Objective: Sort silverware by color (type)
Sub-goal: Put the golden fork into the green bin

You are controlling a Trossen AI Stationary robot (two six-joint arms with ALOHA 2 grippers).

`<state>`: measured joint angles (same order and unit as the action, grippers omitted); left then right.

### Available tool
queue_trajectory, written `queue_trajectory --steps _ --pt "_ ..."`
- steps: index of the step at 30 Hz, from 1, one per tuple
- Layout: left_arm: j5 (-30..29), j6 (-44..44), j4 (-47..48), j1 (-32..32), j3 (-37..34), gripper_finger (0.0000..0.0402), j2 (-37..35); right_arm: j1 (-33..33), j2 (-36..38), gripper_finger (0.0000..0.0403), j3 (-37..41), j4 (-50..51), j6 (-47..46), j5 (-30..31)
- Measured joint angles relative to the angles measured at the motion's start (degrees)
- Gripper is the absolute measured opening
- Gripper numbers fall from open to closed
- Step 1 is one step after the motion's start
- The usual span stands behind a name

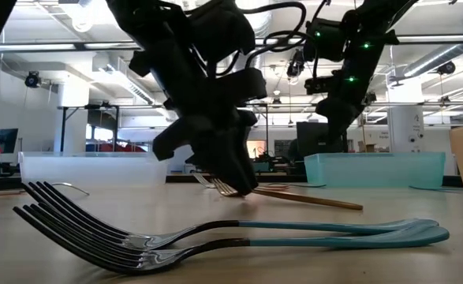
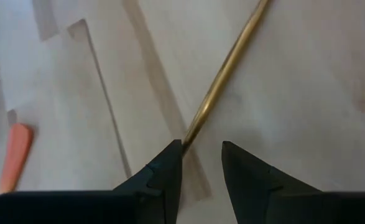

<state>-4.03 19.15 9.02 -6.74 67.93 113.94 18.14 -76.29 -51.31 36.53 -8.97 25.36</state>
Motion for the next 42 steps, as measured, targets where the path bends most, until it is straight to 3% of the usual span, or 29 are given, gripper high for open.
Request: queue_trajectory --steps 25,30,35,42 --pt "0.46 0.56 0.03 2.81 1.93 0.0097 2.60 0.01 0.00 0.0128 0.00 -0.59 0.00 0.01" --pt "0.70 -5.70 0.60 2.88 2.11 0.0074 3.33 0.01 0.00 0.0128 0.00 -1.04 0.00 -0.01" --pt "4.64 -13.28 2.81 3.15 2.18 0.0009 3.38 0.01 0.00 0.0128 0.00 -1.19 0.00 0.00" --pt "6.05 -21.92 3.54 3.16 2.59 0.0003 3.20 0.01 0.00 0.0128 0.00 -1.31 0.00 -0.01"
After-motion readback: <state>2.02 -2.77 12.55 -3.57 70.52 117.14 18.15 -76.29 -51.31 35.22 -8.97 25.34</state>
